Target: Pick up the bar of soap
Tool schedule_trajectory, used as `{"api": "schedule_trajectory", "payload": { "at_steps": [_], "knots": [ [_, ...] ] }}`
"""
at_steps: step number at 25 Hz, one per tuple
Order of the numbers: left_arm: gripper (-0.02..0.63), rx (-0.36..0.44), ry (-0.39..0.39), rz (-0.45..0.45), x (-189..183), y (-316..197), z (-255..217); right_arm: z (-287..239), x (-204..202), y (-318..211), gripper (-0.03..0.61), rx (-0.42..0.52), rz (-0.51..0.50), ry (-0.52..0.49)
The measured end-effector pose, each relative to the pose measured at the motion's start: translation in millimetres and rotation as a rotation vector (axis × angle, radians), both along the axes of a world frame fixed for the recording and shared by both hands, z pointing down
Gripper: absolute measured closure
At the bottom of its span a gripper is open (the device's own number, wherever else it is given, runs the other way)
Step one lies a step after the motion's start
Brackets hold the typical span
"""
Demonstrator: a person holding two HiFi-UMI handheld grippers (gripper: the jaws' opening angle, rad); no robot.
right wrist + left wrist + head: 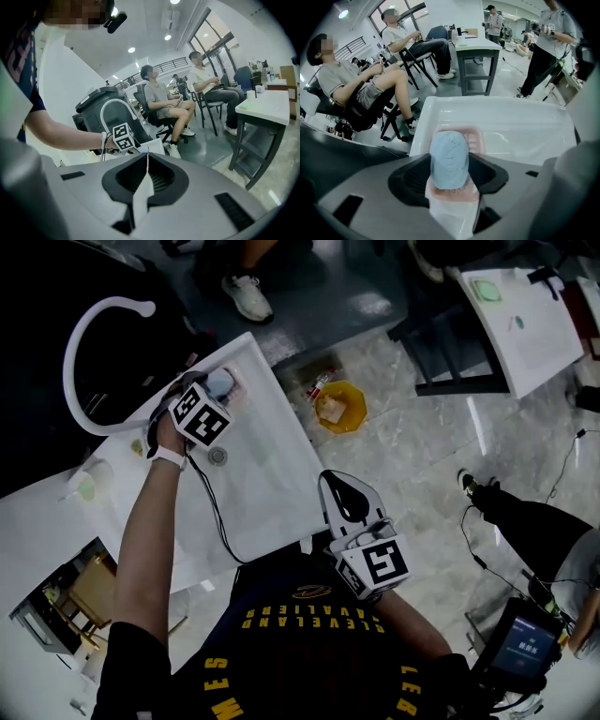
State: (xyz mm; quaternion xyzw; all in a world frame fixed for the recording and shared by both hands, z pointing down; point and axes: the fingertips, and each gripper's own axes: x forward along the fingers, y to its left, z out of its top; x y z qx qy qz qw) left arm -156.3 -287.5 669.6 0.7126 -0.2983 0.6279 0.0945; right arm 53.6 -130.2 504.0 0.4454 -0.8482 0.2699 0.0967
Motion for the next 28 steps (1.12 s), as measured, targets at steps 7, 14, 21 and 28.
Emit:
{"api": "schedule_trajectory", "payload": {
  "at_steps": [7, 14, 21, 28],
  "knots": [
    [0.348, 0.129, -0.001, 0.002, 12, -10, -27, 2, 12, 10, 0.557, -0.004, 0.002, -0.001],
    [0.348, 0.206, 0.085, -0.037, 36, 4, -61, -6, 14, 18, 0.557, 0.016, -0.037, -0.008],
    [0.348, 0.263, 0.209, -0.096, 53, 43, -102, -20, 11, 23, 0.557, 0.046, -0.090, -0.020],
    [0.348, 0.323, 0.367, -0.174, 62, 87, -150, -38, 1, 38, 0.557, 0.088, -0.145, -0.020]
  ]
}}
